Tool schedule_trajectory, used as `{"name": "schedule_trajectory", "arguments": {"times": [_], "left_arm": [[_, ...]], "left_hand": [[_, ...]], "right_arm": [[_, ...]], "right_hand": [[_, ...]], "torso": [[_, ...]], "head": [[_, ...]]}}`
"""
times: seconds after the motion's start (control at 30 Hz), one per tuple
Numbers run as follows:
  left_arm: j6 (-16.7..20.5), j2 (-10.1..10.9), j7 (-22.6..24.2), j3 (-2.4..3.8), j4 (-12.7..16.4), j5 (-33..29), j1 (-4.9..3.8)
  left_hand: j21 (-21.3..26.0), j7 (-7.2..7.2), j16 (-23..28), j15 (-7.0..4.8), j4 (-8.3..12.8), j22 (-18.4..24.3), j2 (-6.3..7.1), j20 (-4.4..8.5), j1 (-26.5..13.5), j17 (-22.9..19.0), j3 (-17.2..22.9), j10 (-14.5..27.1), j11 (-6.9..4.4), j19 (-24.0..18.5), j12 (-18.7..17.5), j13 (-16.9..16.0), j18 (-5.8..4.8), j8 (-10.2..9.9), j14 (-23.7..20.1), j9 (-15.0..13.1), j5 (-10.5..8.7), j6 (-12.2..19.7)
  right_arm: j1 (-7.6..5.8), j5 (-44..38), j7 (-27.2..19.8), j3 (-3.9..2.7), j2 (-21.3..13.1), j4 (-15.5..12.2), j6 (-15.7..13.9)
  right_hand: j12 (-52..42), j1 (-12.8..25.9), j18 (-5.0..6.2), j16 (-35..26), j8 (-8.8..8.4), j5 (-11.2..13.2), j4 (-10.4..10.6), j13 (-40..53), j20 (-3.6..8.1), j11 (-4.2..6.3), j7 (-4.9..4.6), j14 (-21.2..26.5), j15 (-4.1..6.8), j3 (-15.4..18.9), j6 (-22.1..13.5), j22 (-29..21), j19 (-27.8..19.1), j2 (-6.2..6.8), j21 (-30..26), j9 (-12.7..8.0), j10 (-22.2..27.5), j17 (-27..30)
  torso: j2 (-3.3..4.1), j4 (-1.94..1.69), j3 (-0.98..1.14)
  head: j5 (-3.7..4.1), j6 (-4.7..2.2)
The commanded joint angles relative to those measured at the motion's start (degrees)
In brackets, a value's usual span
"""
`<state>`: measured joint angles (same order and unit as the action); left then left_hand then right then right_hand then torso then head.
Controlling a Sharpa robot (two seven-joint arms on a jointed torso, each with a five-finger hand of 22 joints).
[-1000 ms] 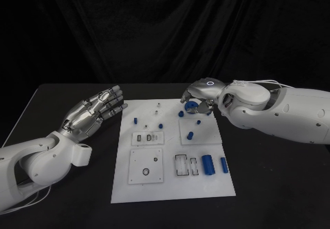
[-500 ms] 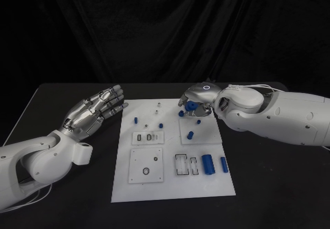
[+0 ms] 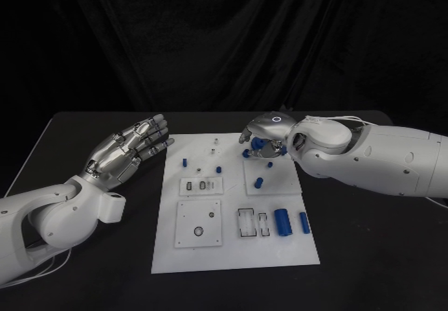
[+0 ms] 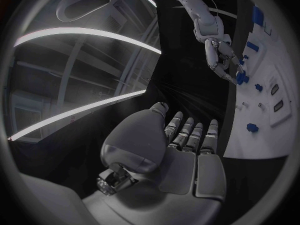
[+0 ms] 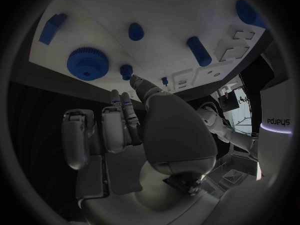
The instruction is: Assemble the parts on the task board
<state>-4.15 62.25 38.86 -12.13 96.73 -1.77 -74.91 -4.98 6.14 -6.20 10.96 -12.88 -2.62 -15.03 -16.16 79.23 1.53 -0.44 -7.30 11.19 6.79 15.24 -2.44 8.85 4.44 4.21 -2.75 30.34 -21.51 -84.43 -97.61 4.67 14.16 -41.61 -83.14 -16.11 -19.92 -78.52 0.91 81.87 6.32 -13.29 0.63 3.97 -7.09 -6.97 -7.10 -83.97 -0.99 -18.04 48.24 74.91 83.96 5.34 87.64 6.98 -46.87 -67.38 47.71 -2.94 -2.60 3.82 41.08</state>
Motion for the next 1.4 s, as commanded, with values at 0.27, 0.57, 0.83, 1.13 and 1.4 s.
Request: {"name": "schedule_trajectory", "arguments": {"times": [0.27,0.57,0.83,1.13,1.4], "left_arm": [[-1.32,-0.09,13.32,0.05,0.21,-0.34,-0.15],[-1.73,-0.32,13.12,0.04,-0.19,-0.34,-0.14],[-2.03,-0.50,12.93,0.04,-0.57,-0.34,-0.14],[-2.50,-1.05,12.71,0.04,-1.22,-0.34,-0.13],[-2.67,-1.01,12.54,0.04,-1.58,-0.34,-0.12]], "left_hand": [[-0.07,-0.04,0.23,0.29,0.22,-0.08,-0.16,-0.01,0.40,-0.04,0.37,0.09,0.42,0.09,-0.28,0.10,0.19,0.34,0.01,-0.13,0.24,-0.70],[-0.10,0.04,0.23,0.40,0.34,-0.09,-0.18,-0.10,0.42,-0.04,0.55,0.12,0.50,0.15,-0.32,0.11,0.19,0.38,0.01,-0.15,0.25,-0.87],[-0.12,0.12,0.24,0.50,0.55,-0.09,-0.11,-0.18,0.47,-0.04,0.75,0.11,0.60,0.18,-0.31,0.10,0.17,0.38,0.00,-0.15,0.26,-0.89],[-0.14,0.19,0.19,0.63,0.76,-0.09,-0.19,-0.26,0.52,-0.03,1.09,0.09,0.79,0.21,-0.31,0.10,0.14,0.42,0.02,-0.17,0.28,-1.07],[-0.17,0.23,0.17,0.68,0.83,-0.10,-0.22,-0.29,0.53,-0.02,1.22,0.05,0.85,0.25,-0.27,0.09,0.12,0.45,0.04,-0.18,0.28,-1.20]], "right_arm": [[0.78,-0.12,-0.11,-0.06,0.66,1.35,0.71],[1.39,-0.12,-0.47,-0.06,0.86,1.80,1.24],[2.15,-0.01,-1.65,-0.06,1.30,2.74,0.60],[2.87,1.10,-2.64,-0.07,1.99,3.98,-0.69],[3.03,2.25,-4.87,-0.08,2.13,4.60,-4.47]], "right_hand": [[0.30,-0.12,0.84,-0.46,-0.01,-0.25,0.08,0.13,-0.71,0.00,0.19,-0.88,-0.70,-0.14,0.62,8.32,1.72,-0.26,-0.38,0.25,-0.34,0.27],[-0.15,-0.05,0.84,-0.52,0.62,0.12,0.30,0.46,-1.00,0.09,0.19,-0.87,-0.95,-0.16,2.46,8.35,1.75,-0.46,-0.45,0.87,-2.27,0.08],[-0.11,-0.56,1.04,-1.50,3.31,-0.87,0.09,0.54,-1.03,0.18,0.76,-0.33,-0.95,-0.72,7.99,7.59,1.24,-0.99,-0.93,3.23,-3.93,1.56],[-0.33,-1.77,1.10,-1.56,4.84,-0.82,-0.25,0.52,-0.75,0.72,0.99,-0.51,-0.57,-1.77,10.52,7.42,1.18,-2.51,-1.09,5.41,-6.87,1.20],[-0.55,-2.65,1.12,-1.68,6.82,-0.45,-0.58,0.44,0.36,2.29,0.72,-0.76,0.73,-2.27,12.64,7.39,1.22,-4.09,-1.19,8.24,-11.46,0.76]], "torso": [[-0.11,0.18,-0.09],[-0.16,0.12,-0.12],[-0.17,0.13,-0.09],[-0.21,0.08,-0.16],[-0.20,0.03,-0.05]], "head": [[-0.40,0.17],[-0.51,0.45],[-0.47,0.65],[-0.64,0.91],[-0.77,0.89]]}}
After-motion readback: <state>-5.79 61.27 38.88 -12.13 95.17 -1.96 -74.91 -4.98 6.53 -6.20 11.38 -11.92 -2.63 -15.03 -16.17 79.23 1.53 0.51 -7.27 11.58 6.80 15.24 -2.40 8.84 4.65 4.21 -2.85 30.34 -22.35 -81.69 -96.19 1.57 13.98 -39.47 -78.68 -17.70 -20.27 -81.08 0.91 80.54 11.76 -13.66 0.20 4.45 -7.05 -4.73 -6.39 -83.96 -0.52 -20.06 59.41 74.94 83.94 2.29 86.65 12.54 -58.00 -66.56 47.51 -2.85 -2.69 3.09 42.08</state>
